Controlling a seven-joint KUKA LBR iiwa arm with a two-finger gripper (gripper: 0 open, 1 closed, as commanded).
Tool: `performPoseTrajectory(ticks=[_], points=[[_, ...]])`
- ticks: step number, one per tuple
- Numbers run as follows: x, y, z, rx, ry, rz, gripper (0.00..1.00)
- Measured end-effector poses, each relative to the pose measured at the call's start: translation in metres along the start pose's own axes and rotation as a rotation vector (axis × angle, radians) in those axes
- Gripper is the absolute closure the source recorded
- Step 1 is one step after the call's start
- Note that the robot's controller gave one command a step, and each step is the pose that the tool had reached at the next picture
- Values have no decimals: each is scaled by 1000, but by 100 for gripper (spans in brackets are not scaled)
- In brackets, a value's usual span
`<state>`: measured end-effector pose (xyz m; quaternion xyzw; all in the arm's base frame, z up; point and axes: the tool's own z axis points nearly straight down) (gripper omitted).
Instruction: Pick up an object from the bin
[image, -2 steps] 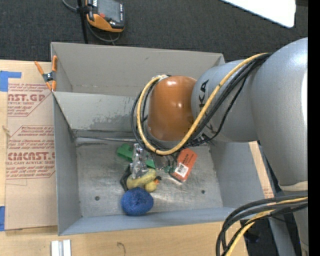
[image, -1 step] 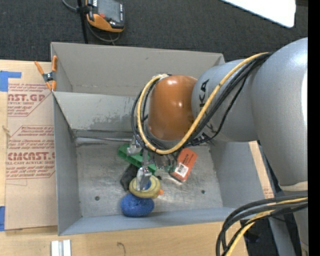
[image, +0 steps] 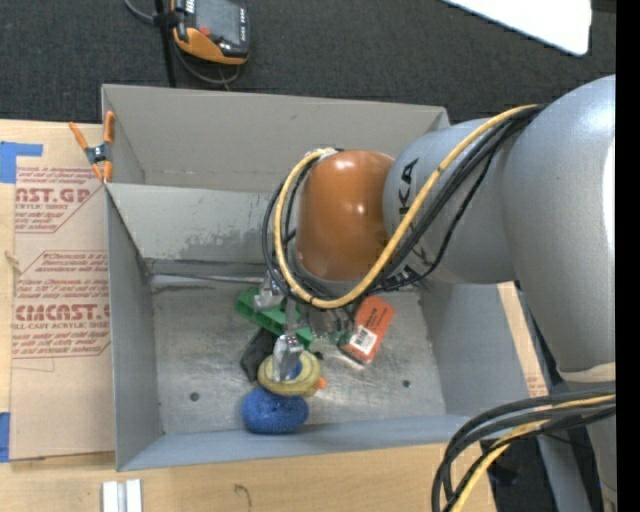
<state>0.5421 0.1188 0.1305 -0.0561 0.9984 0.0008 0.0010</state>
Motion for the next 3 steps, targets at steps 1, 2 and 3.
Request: performPoseTrajectory(ticks=[1, 2, 3], points=[[12, -12, 20, -4, -11, -196, 0], [16, -18, 29, -4, -18, -274, 0], [-13, 7, 53, 3, -11, -388, 100]])
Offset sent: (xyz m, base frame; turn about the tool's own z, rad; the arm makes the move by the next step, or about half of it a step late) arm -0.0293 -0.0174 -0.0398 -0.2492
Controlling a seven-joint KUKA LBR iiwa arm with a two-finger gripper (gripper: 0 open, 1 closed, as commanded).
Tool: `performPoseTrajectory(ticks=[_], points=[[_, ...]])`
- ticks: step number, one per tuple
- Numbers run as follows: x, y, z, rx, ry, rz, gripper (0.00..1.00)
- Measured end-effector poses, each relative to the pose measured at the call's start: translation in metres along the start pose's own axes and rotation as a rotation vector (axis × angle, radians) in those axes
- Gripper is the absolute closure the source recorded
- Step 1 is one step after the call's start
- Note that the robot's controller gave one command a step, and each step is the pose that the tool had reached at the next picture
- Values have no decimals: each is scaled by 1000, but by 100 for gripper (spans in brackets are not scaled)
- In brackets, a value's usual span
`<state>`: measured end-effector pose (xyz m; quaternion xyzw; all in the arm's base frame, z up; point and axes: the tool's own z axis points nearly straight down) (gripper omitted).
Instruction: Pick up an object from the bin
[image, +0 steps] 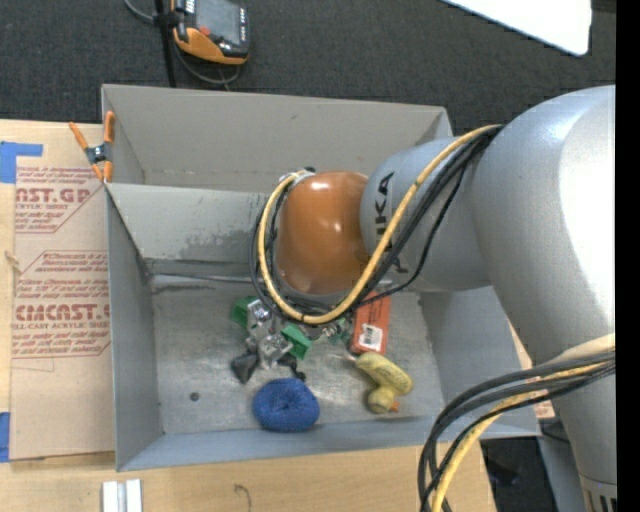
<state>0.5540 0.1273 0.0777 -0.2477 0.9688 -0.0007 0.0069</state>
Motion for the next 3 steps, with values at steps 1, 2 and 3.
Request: performPoseTrajectory(ticks=[1, 2, 3], points=[[2, 2, 4, -3, 4, -1, 0], [1, 2, 1, -4, 5, -1, 100], [1, 2, 1, -4, 5, -1, 100]])
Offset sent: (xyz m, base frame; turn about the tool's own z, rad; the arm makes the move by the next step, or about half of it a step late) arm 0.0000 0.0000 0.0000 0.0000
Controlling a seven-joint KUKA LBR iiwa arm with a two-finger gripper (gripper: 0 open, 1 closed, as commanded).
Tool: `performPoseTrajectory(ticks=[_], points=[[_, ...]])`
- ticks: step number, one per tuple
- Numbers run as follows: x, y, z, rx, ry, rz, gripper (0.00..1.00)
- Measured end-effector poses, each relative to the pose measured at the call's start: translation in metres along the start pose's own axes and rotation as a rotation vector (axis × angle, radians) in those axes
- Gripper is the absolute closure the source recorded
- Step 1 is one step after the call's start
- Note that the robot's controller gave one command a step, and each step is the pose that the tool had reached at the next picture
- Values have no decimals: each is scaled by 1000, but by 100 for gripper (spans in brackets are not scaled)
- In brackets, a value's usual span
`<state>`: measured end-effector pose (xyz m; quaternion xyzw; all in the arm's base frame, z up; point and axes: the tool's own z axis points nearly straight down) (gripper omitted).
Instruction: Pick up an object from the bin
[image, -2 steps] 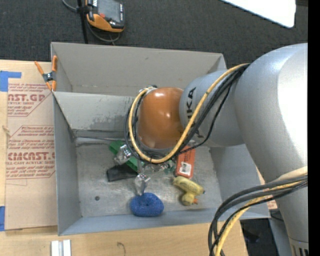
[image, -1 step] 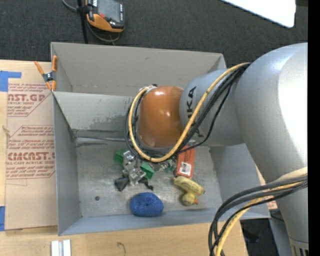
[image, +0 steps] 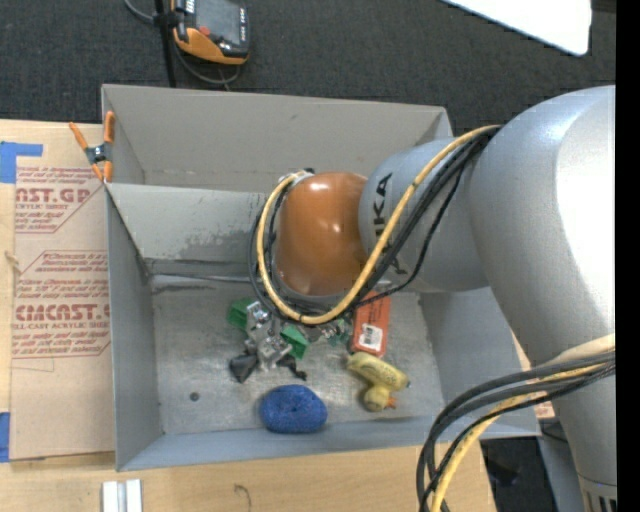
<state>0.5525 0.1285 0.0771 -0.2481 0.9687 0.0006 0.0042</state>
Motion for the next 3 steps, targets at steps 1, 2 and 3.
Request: performPoseTrajectory(ticks=[1, 2, 3], points=[[1, 1, -6, -1, 5, -2, 100], [3, 7, -43, 0, 2, -38, 100], [3, 14, -84, -4, 14, -46, 100]])
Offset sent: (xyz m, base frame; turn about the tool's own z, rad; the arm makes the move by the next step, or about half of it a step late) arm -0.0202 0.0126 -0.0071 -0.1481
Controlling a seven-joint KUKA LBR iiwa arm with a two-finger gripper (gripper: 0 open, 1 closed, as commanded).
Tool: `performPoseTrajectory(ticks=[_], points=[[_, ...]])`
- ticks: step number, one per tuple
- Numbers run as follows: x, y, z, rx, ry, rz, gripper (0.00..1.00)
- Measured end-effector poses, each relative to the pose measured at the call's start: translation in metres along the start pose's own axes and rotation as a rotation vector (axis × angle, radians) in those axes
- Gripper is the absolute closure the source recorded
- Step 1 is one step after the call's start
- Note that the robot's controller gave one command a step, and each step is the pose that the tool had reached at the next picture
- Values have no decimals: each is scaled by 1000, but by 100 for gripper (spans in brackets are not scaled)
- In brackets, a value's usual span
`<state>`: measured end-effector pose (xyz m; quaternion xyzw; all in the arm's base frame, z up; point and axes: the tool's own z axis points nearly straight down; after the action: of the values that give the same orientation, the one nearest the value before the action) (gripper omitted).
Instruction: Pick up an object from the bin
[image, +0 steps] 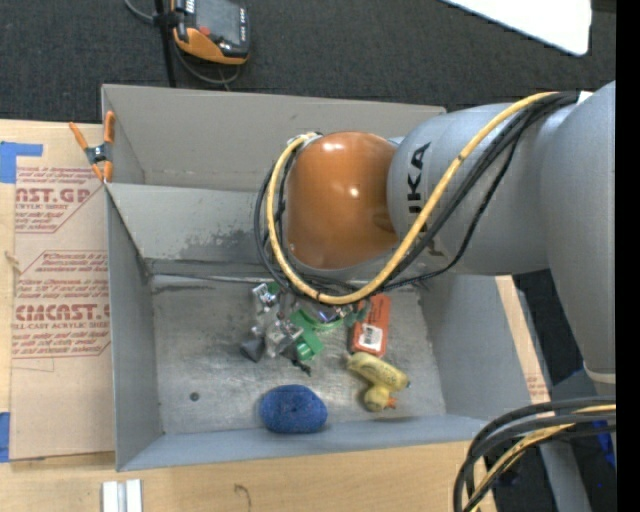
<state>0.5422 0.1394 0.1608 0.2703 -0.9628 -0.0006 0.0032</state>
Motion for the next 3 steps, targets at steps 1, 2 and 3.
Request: performPoseTrajectory(ticks=[1, 2, 3], points=[[-4, -1, 15, 7, -23, -5, 100], [0, 1, 67, 1, -6, -3, 100], [1, 4, 59, 0, -4, 20, 100]])
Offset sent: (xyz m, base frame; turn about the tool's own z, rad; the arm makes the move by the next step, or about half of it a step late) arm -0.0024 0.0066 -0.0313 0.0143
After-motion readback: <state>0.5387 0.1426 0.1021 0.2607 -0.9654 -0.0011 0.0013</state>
